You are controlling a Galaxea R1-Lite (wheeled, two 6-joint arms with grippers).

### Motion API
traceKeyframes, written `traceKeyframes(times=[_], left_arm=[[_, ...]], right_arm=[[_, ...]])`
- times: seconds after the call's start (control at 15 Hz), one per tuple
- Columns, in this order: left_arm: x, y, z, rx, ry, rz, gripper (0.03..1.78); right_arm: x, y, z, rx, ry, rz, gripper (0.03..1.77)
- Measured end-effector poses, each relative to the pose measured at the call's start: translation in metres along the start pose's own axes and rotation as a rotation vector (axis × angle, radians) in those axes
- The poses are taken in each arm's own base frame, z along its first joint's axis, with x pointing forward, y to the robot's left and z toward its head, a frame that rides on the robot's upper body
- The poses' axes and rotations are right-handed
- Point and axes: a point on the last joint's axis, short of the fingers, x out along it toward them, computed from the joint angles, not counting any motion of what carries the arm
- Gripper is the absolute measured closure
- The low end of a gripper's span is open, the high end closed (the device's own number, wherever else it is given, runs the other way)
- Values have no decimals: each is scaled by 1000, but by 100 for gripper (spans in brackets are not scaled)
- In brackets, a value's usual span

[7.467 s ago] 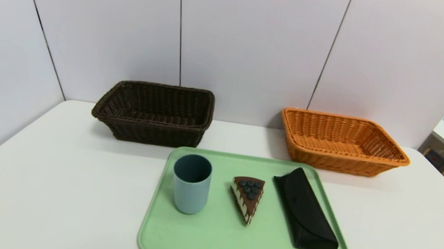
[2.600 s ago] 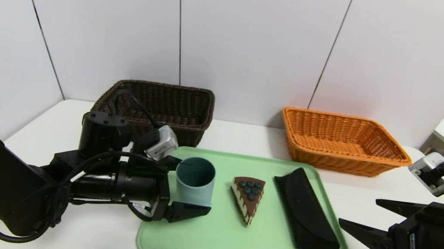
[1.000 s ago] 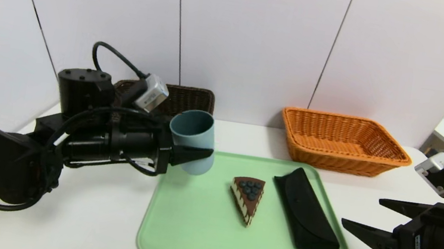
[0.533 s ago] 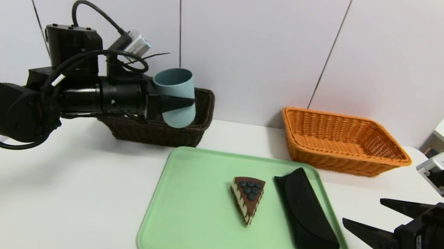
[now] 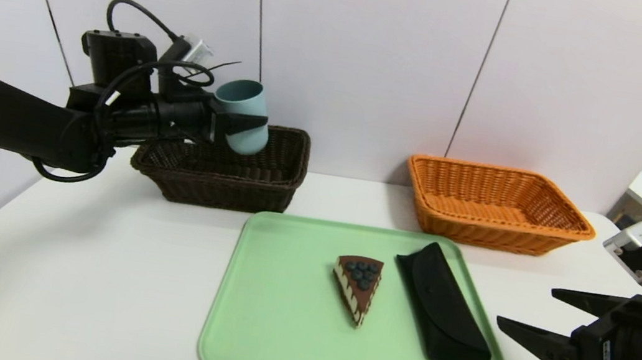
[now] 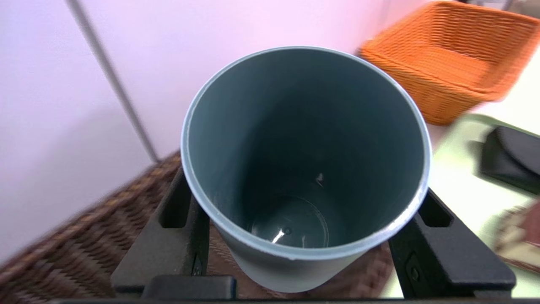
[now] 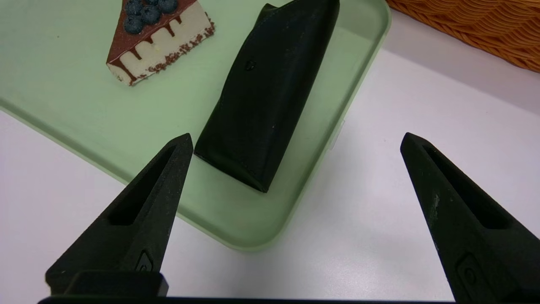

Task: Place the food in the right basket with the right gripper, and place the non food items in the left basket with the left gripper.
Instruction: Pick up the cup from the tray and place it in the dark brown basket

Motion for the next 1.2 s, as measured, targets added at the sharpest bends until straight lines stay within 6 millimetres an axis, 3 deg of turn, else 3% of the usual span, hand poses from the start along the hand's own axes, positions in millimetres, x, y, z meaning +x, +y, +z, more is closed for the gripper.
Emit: traceKeyframes(times=[0.33, 0.67, 1.2], left_arm=[[13, 31, -13, -36, 55, 59, 67], [21, 47, -31, -62, 89, 75, 67], [34, 56, -51, -65, 119, 70, 67]], right_arm=[[1, 0, -4, 3, 14, -3, 10], [1, -2, -4, 15, 13, -13, 10], [2, -5, -4, 20, 18, -22, 10]])
